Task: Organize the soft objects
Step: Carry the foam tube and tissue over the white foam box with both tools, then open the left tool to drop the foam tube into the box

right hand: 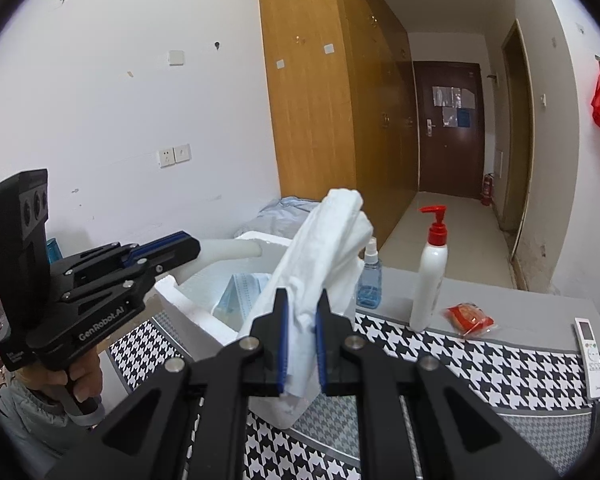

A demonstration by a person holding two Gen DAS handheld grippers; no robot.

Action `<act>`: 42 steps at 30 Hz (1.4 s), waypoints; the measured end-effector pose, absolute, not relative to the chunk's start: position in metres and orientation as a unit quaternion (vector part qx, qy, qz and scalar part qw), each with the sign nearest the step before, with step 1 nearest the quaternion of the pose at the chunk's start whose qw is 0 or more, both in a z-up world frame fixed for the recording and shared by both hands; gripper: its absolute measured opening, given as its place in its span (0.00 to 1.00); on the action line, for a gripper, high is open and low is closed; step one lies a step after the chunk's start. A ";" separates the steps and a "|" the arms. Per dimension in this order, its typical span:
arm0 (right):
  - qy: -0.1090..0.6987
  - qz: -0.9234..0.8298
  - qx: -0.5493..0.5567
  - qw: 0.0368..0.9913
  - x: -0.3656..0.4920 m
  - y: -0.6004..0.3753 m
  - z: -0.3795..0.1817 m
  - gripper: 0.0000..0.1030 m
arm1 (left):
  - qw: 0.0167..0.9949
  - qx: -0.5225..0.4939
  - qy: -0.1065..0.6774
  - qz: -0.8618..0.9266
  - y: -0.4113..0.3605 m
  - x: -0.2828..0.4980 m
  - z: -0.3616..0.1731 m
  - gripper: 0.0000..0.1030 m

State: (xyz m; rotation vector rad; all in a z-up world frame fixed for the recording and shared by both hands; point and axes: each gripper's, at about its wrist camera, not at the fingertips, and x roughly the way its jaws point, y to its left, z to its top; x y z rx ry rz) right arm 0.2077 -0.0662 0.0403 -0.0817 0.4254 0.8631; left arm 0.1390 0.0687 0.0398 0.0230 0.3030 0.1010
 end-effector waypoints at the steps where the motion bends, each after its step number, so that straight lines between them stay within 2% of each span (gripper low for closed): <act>1: 0.205 0.415 -0.040 0.886 0.208 -0.065 0.040 0.14 | 0.987 0.011 0.153 0.051 0.070 0.140 0.039 0.10; 17: 0.211 0.407 -0.044 0.888 0.212 -0.062 0.039 0.14 | 0.982 0.005 0.176 0.069 0.080 0.165 0.031 0.11; 19: 0.212 0.406 -0.044 0.888 0.212 -0.061 0.039 0.14 | 0.981 0.008 0.179 0.072 0.081 0.166 0.031 0.20; 24: 0.212 0.402 -0.044 0.890 0.212 -0.061 0.041 0.14 | 0.981 0.007 0.178 0.073 0.082 0.164 0.031 0.49; 26: 0.211 0.401 -0.044 0.890 0.211 -0.061 0.041 0.14 | 0.982 0.005 0.174 0.075 0.082 0.162 0.031 0.68; 28: 0.210 0.400 -0.045 0.891 0.210 -0.061 0.042 0.14 | 0.982 0.005 0.168 0.080 0.082 0.159 0.032 0.75; 30: 0.209 0.400 -0.046 0.891 0.208 -0.060 0.043 0.14 | 0.983 0.005 0.164 0.084 0.084 0.156 0.033 0.79; 32: 0.208 0.399 -0.046 0.892 0.207 -0.060 0.043 0.14 | 0.983 0.006 0.162 0.088 0.084 0.153 0.034 0.88; 39: 0.203 0.401 -0.050 0.892 0.203 -0.054 0.046 0.14 | 0.983 0.000 0.157 0.099 0.090 0.143 0.033 0.90; 42: 0.202 0.403 -0.051 0.891 0.203 -0.050 0.047 0.14 | 0.982 -0.002 0.155 0.110 0.094 0.137 0.033 0.95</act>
